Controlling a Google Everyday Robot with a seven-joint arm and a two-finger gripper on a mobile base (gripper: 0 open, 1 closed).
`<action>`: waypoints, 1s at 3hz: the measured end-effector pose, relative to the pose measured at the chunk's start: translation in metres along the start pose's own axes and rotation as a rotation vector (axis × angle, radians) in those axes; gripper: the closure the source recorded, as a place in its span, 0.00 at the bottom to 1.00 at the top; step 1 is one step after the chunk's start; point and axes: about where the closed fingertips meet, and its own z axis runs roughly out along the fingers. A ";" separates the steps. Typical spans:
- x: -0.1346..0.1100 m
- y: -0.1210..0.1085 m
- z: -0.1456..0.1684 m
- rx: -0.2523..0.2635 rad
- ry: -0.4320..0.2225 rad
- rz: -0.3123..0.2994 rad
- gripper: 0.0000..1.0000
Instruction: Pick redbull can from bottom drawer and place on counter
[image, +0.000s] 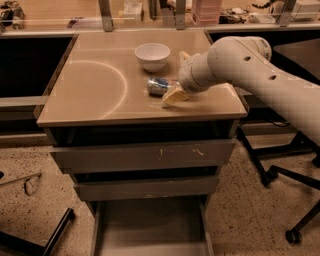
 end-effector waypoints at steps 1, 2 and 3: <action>0.009 -0.007 -0.010 0.027 0.022 0.006 0.00; 0.009 -0.007 -0.010 0.027 0.022 0.006 0.00; 0.011 -0.022 -0.041 0.070 0.049 -0.002 0.00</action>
Offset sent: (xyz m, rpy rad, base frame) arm -0.1616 -0.2717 0.1701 -0.0335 -0.2796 -0.8235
